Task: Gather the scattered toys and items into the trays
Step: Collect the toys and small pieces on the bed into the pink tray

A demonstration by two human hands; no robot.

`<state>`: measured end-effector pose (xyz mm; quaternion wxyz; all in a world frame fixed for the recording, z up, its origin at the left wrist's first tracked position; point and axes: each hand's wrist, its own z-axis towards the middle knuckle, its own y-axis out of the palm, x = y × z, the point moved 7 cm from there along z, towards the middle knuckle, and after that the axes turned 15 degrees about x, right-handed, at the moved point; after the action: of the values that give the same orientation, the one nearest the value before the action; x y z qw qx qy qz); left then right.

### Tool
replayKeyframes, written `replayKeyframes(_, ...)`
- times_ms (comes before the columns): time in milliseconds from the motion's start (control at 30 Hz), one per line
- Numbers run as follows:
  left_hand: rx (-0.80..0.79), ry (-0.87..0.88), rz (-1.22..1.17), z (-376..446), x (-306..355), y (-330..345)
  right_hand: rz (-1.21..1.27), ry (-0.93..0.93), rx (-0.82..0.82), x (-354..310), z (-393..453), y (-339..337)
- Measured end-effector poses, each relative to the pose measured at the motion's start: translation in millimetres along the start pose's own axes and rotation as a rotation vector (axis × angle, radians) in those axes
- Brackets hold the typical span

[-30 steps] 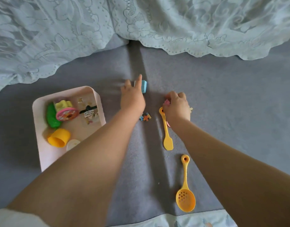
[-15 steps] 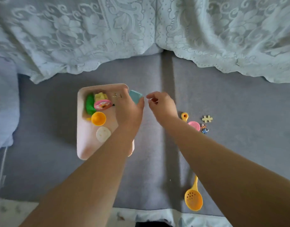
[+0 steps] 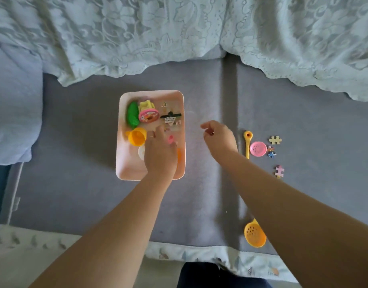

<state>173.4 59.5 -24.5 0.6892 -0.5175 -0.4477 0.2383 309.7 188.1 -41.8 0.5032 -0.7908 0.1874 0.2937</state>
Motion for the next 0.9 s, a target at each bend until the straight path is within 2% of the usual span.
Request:
replayKeyframes(133,-0.082,0.214,-0.143,-15,54,14,-0.086,0.136,0.166,43,0,-32)
replayKeyframes(267,-0.277,0.325,-0.124,-41,93,52,-0.170,0.334,0.248,97,-9,-56)
replayKeyframes(433,-0.393,0.266,-0.050,-56,103,98,-0.249,0.396,0.244,137,-17,-52)
replayKeyframes(600,-0.375,0.197,0.027,-39,108,123,-0.283,0.388,0.198,152,-15,-41)
replayKeyframes(700,-0.394,0.214,0.061,-31,111,134,-0.283,0.407,0.179,155,-8,-39)
replayKeyframes(900,-0.393,0.141,0.064,-27,111,140,-0.218,0.399,0.159,137,-2,-40)
